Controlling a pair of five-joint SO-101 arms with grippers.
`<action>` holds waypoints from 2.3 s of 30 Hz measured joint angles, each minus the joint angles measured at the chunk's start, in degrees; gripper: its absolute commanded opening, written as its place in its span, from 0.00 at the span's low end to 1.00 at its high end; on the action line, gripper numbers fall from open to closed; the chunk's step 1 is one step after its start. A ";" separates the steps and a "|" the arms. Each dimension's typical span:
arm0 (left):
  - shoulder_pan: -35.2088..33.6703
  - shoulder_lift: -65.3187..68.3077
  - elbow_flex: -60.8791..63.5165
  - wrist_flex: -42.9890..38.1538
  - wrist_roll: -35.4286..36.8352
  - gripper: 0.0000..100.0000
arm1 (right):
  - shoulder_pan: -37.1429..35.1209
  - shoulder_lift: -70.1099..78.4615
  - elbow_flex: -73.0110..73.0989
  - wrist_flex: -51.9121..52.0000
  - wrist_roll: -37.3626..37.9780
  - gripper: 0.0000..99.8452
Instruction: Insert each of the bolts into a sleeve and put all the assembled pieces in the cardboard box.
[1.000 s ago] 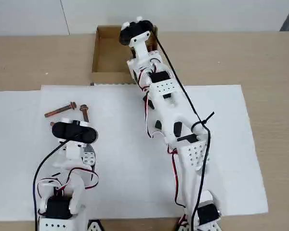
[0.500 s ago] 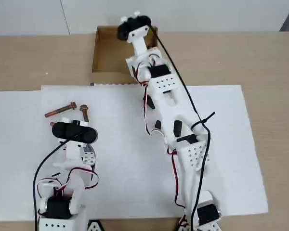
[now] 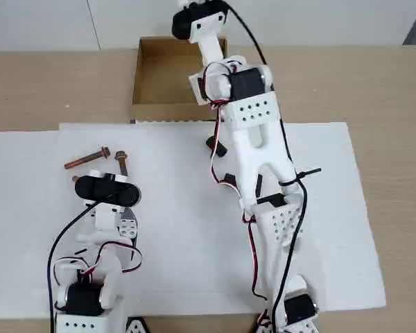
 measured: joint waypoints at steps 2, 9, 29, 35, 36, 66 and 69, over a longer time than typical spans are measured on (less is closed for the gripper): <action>0.00 0.00 0.00 0.00 0.00 0.01 | -0.44 0.00 -0.62 4.92 0.26 0.00; 0.00 0.00 0.00 0.00 0.00 0.01 | -0.44 -0.09 0.88 9.67 4.66 0.00; 0.00 0.00 0.00 0.00 0.00 0.01 | -0.70 -6.24 22.07 9.76 7.82 0.17; 0.00 0.00 0.00 0.00 0.00 0.01 | -0.53 -2.02 22.07 9.32 11.69 0.17; 0.00 0.00 0.00 0.00 0.00 0.01 | -0.53 -1.32 22.07 8.97 12.40 0.17; 0.00 0.00 0.00 0.00 0.00 0.01 | 1.05 8.35 20.66 2.81 17.14 0.00; 0.00 0.00 0.00 0.00 0.00 0.01 | 1.05 8.44 18.29 5.71 17.14 0.00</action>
